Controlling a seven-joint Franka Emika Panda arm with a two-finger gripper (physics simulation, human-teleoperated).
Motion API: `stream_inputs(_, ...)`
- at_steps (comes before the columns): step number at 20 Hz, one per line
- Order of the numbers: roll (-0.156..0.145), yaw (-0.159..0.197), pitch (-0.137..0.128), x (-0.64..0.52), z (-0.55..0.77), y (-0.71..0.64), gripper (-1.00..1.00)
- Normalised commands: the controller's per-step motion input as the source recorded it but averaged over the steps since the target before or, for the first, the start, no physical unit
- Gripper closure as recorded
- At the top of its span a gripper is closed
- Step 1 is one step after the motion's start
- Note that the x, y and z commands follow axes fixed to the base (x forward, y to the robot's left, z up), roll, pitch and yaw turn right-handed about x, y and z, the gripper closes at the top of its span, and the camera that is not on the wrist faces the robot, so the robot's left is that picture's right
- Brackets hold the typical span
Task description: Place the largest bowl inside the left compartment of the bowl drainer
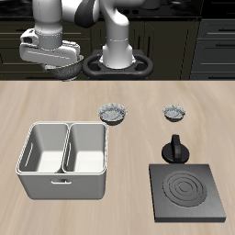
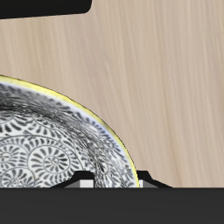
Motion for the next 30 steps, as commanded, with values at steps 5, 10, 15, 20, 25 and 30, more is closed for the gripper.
stream_inputs(5,-0.007,0.000,-0.006,0.28,0.22,0.02,1.00)
stream_inputs(10,-0.022,-0.001,-0.050,0.31,0.40,0.08,1.00)
stream_inputs(15,-0.006,-0.014,-0.005,0.42,0.31,0.07,1.00)
stream_inputs(20,-0.021,-0.017,0.012,0.46,0.18,-0.01,1.00)
stream_inputs(25,-0.029,-0.001,0.001,0.39,0.22,-0.02,1.00)
stream_inputs(30,-0.006,0.013,-0.005,0.32,0.22,0.16,1.00)
